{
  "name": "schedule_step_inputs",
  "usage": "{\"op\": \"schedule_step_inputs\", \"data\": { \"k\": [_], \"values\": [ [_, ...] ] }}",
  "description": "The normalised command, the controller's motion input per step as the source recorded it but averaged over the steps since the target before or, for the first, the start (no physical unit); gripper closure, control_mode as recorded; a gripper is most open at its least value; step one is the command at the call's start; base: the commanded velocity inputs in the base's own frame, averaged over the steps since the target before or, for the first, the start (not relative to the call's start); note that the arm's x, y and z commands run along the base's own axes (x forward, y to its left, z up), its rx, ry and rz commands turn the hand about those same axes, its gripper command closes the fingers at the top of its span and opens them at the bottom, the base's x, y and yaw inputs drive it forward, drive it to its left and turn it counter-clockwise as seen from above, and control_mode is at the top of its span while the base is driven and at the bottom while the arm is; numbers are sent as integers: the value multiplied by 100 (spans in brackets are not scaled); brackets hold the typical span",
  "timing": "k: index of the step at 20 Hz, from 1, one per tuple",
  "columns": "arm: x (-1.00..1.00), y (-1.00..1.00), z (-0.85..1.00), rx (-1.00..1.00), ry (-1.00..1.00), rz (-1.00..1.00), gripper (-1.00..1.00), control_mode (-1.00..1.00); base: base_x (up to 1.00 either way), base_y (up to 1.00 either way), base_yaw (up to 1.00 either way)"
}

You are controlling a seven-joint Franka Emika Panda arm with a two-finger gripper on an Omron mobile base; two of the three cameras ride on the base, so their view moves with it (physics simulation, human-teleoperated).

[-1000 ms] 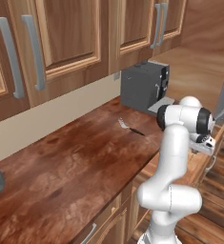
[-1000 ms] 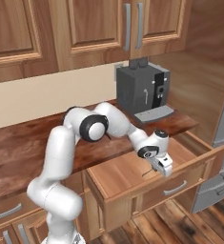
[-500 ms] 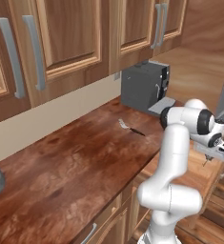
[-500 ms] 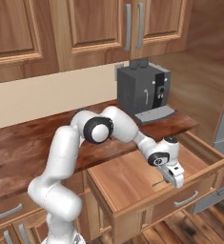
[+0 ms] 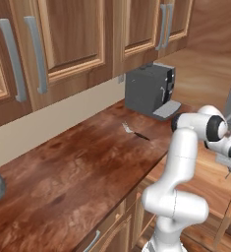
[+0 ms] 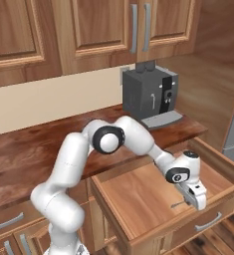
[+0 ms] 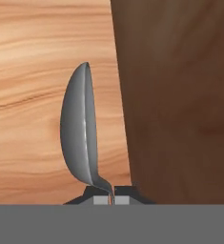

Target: Organize the utensils by type. Pick up the wooden spoons from the counter and place them in the open cabinet. Then pick up the metallic utensils from the counter and place them in the open drawer.

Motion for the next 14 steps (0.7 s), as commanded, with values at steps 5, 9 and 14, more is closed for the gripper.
{"op": "schedule_step_inputs", "data": {
  "k": [5, 9, 14],
  "values": [
    [40, 27, 30, 7, -3, 0, 100, -100, 0, 0, 0],
    [61, 38, 9, 0, -9, 0, 100, -100, 0, 0, 0],
    [69, 27, -29, 1, -1, 0, 100, -100, 0, 0, 0]
  ]
}}
